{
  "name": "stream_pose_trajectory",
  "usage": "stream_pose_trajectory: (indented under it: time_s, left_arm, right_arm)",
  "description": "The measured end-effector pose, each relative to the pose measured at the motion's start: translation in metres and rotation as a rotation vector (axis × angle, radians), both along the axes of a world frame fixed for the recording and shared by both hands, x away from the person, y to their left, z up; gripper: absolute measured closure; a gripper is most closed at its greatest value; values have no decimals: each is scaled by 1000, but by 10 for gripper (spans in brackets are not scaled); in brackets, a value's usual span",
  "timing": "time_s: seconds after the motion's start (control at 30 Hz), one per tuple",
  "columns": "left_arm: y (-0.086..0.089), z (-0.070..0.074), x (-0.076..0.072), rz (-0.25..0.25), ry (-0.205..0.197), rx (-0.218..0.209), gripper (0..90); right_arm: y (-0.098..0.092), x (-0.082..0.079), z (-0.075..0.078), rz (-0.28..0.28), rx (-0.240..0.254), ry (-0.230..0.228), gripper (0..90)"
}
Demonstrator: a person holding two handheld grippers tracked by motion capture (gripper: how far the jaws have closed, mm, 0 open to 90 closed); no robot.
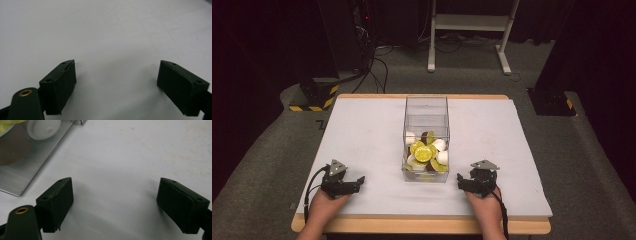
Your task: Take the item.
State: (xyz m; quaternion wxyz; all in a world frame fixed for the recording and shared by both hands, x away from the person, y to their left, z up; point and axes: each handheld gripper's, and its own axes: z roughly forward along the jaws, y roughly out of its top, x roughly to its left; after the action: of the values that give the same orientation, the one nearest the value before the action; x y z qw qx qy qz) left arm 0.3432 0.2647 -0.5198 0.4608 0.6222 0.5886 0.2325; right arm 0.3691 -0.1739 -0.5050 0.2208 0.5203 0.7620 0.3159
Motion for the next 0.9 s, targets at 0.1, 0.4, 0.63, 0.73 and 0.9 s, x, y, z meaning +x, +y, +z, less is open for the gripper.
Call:
stream_pose_trajectory:
  time_s: [0.1,0.4,0.63,0.73,0.9]
  left_arm:
    - [0,0,0,0,1,1,158]
    - [0,0,0,0,2,0,157]
    - [0,0,0,-1,1,1,157]
    - [0,0,0,0,2,1,157]
    - [1,0,0,-8,6,8,157]
  right_arm:
    - [-2,0,2,11,6,-4,145]
    - [-2,-4,11,33,30,-28,165]
    - [2,-9,17,56,24,-49,161]
    - [2,-11,17,62,12,-63,157]
    - [-1,-11,20,60,13,-51,164]
